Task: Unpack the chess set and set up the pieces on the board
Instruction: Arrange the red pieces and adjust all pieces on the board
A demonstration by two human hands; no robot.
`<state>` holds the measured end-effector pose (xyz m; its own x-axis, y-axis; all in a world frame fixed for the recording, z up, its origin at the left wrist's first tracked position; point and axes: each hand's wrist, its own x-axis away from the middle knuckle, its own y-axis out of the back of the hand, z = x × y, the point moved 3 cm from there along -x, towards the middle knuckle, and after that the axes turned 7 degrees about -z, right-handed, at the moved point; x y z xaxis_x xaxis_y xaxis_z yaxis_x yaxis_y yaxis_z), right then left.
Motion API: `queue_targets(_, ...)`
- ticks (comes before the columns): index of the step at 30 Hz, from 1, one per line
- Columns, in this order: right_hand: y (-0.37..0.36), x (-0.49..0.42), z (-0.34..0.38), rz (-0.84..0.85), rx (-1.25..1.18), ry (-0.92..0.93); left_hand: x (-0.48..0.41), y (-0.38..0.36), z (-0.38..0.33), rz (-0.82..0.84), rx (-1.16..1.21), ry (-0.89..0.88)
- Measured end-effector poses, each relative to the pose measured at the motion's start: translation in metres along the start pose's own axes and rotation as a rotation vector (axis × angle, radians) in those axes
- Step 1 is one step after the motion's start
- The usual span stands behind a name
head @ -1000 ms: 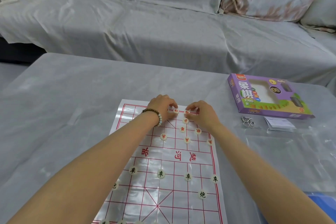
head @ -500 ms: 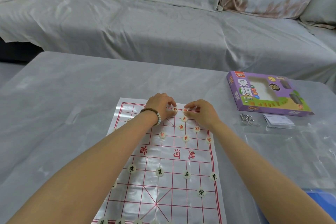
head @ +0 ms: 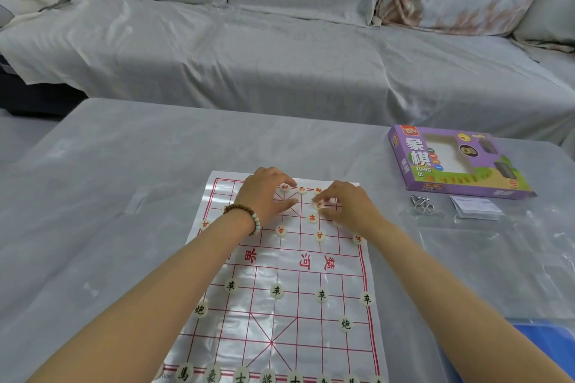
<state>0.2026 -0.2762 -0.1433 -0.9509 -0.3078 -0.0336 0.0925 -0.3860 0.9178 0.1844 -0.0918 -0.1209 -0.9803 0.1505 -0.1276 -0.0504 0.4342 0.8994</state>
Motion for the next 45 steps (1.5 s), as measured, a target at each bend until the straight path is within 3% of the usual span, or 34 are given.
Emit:
queue_targets(6, 0.01, 0.003, -0.023, -0.082, 0.003, -0.154, -0.002, -0.002, -0.007, 0.015, 0.009, 0.001)
queue_targets(11, 0.007, -0.003, -0.033, -0.162, -0.146, -0.274, -0.01, -0.015, -0.015, 0.044, 0.002, 0.017)
queue_targets(17, 0.006, -0.001, -0.047, -0.088, -0.28, -0.202, -0.03, -0.027, -0.027, 0.118, 0.002, -0.006)
queue_targets(25, -0.001, -0.002, -0.046, -0.251, -0.299, -0.242, -0.046, -0.039, -0.025, 0.139, 0.037, 0.039)
queue_targets(30, -0.004, -0.001, -0.051, -0.201, -0.336, -0.211, -0.048, -0.043, -0.024, 0.115, 0.045, 0.035)
queue_targets(36, -0.007, -0.003, -0.048, -0.298, -0.352, -0.242, -0.048, -0.045, -0.023, 0.091, 0.044, 0.047)
queue_targets(45, -0.006, 0.001, -0.049, -0.278, -0.427, -0.236, -0.037, -0.033, -0.001, 0.113, 0.081, 0.039)
